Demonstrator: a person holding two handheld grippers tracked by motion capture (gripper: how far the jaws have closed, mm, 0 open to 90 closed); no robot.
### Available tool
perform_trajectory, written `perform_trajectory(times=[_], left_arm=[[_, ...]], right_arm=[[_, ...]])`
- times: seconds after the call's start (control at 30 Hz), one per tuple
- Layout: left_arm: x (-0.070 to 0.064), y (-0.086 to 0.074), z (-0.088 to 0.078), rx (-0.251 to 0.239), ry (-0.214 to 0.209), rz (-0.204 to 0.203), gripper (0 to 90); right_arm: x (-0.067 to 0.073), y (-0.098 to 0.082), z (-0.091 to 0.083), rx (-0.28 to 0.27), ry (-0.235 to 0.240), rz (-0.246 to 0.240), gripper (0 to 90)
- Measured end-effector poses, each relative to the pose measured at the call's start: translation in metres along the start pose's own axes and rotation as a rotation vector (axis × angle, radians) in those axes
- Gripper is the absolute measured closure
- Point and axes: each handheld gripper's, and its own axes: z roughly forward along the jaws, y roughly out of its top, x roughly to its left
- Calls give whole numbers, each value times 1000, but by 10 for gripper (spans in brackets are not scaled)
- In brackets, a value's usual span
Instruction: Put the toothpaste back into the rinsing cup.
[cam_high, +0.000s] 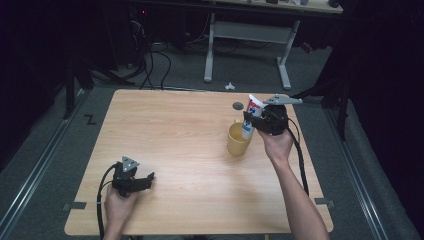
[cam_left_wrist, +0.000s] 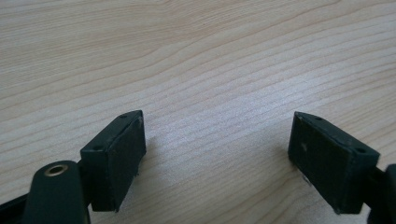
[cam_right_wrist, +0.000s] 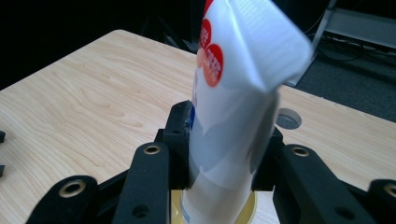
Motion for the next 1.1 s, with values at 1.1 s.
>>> perform_trajectory(times=[1.1], left_arm=[[0,0,0,0,-1,-1,195]], right_arm=[[3,-9,35,73,-27,-17,666]])
